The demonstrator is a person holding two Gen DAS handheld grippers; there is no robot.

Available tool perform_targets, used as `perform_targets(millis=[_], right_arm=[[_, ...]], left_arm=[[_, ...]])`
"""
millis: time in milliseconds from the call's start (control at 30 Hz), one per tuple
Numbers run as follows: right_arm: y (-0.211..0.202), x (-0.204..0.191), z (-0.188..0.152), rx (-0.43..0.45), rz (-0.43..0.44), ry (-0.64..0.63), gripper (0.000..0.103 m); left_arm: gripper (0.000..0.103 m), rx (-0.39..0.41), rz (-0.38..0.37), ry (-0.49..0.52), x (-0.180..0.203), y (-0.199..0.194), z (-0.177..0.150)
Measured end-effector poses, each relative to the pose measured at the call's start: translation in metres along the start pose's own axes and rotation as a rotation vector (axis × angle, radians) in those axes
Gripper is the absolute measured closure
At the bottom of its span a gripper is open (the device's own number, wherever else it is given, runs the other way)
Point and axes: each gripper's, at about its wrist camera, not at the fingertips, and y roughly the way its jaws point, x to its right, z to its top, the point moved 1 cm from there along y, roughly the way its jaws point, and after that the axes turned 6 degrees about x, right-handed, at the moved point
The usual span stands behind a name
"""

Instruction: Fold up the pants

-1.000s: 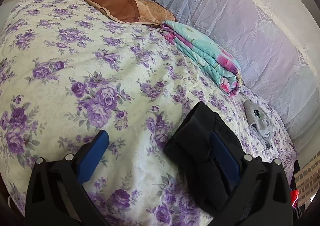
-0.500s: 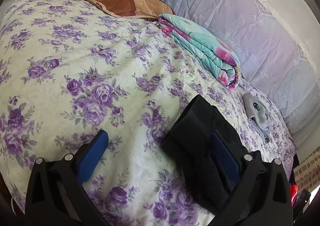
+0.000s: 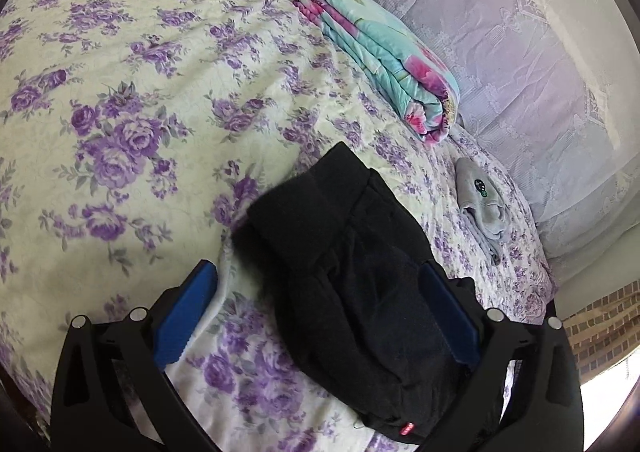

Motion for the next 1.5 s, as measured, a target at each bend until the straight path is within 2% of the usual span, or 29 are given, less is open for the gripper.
perform_targets(millis=[67, 100, 133, 200, 267, 367, 500, 633, 667, 700, 733, 800, 1033, 1133, 1233, 1367, 1500], right_arm=[[0.007, 0.012, -0.006, -0.023, 0.011, 0.057, 0.007], [0.010, 0.017, -0.009, -0.036, 0.014, 0.076, 0.007], [0.013, 0.020, -0.011, -0.047, 0.023, 0.092, 0.007], [0.019, 0.025, -0.013, -0.072, 0.051, 0.128, 0.007], [0.020, 0.029, -0.014, -0.083, 0.066, 0.164, 0.007], [0.017, 0.033, -0.016, -0.069, 0.092, 0.198, 0.007], [0.018, 0.034, -0.018, -0.081, 0.099, 0.217, 0.006], [0.018, 0.033, -0.018, -0.083, 0.103, 0.212, 0.005], [0.018, 0.033, -0.018, -0.086, 0.102, 0.211, 0.004], [0.018, 0.032, -0.018, -0.088, 0.100, 0.209, 0.004], [0.018, 0.032, -0.018, -0.089, 0.100, 0.208, 0.004], [0.019, 0.032, -0.018, -0.089, 0.100, 0.210, 0.004], [0.020, 0.033, -0.018, -0.093, 0.099, 0.215, 0.004], [0.018, 0.033, -0.018, -0.087, 0.102, 0.221, 0.004], [0.012, 0.037, -0.016, -0.062, 0.096, 0.237, 0.004], [-0.017, 0.052, -0.011, 0.049, 0.084, 0.277, 0.004], [-0.036, 0.083, -0.012, 0.130, 0.072, 0.377, 0.004]], left_arm=[[0.010, -0.009, -0.022, -0.027, 0.005, -0.004, -0.003], [0.020, -0.037, -0.070, -0.048, 0.008, -0.003, -0.005], [0.023, -0.067, -0.098, -0.065, 0.011, 0.000, -0.008], [0.024, -0.068, -0.051, -0.049, 0.018, 0.004, -0.012], [0.032, -0.059, 0.016, -0.023, 0.018, 0.012, -0.014], [0.034, -0.053, 0.016, -0.051, 0.008, 0.016, -0.016], [0.036, 0.011, 0.033, -0.020, -0.001, 0.015, -0.014], [0.039, 0.036, 0.042, -0.019, 0.001, 0.019, -0.010], [0.045, 0.035, 0.047, -0.006, 0.004, 0.020, -0.010], [0.061, 0.025, 0.038, 0.002, 0.006, 0.023, -0.009], [0.070, 0.024, 0.028, 0.000, 0.007, 0.024, -0.010], [0.081, 0.047, 0.011, 0.018, 0.012, 0.020, -0.010], [0.084, 0.137, 0.000, 0.192, 0.059, -0.013, -0.013], [0.084, 0.179, 0.000, 0.333, 0.103, -0.026, -0.021], [0.084, 0.203, -0.041, 0.463, 0.156, -0.036, -0.034], [0.084, 0.203, -0.111, 0.651, 0.232, -0.040, -0.069], [0.085, 0.199, -0.166, 0.885, 0.302, -0.031, -0.133]])
